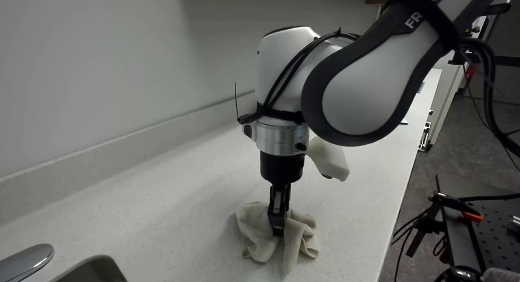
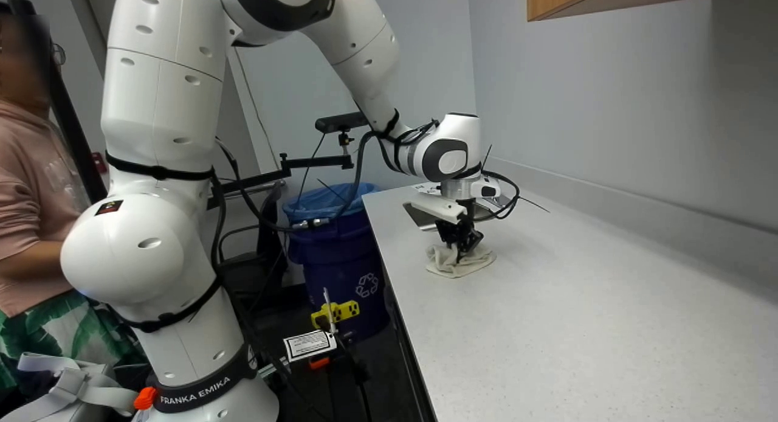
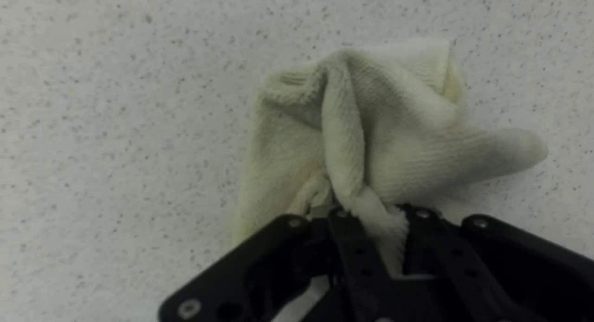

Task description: Use the white cloth to wipe the cupboard

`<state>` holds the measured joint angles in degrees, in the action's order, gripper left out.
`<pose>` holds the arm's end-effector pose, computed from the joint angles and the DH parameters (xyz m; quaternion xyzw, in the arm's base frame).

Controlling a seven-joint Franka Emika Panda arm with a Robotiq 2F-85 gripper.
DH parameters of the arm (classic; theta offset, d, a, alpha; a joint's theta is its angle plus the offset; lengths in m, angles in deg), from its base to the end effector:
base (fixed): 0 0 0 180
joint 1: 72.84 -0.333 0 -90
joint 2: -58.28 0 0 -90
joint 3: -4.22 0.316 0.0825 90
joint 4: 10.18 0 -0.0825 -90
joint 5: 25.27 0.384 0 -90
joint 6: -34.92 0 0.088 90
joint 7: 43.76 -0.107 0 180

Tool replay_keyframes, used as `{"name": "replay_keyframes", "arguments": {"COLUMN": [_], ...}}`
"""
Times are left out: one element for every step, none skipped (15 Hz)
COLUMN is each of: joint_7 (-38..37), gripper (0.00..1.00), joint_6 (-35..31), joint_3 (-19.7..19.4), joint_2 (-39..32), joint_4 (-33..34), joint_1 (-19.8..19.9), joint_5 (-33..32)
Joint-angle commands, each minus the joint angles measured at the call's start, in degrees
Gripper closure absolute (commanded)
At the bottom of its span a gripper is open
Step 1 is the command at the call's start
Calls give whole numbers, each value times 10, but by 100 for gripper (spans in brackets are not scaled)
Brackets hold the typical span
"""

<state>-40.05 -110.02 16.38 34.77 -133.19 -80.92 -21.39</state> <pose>0.5334 0.1965 0.2107 -0.9832 -0.1717 0.0190 0.0592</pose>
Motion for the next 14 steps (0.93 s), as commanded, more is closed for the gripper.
{"name": "replay_keyframes", "arguments": {"joint_7": [20, 26, 29, 34, 42, 51, 63, 72, 76, 78, 79, 78, 73, 65], "gripper": [100, 100, 97, 98, 99, 98, 98, 98, 98, 98, 98, 98, 98, 98], "joint_6": [-24, -17, -6, 7, 15, 22, 31, 40, 47, 54, 58, 62, 64, 64], "joint_3": [5, 11, 14, 19, 22, 25, 27, 26, 20, 15, 9, 4, -1, -5], "joint_2": [29, 43, 57, 76, 96, 116, 143, 168, 196, 221, 247, 271, 295, 318], "joint_4": [-32, -44, -53, -66, -80, -94, -110, -124, -139, -149, -160, -167, -174, -179], "joint_1": [16, 23, 27, 31, 35, 38, 41, 40, 36, 32, 27, 23, 18, 14], "joint_5": [23, 33, 41, 54, 67, 82, 98, 110, 115, 119, 120, 120, 114, 102]}}
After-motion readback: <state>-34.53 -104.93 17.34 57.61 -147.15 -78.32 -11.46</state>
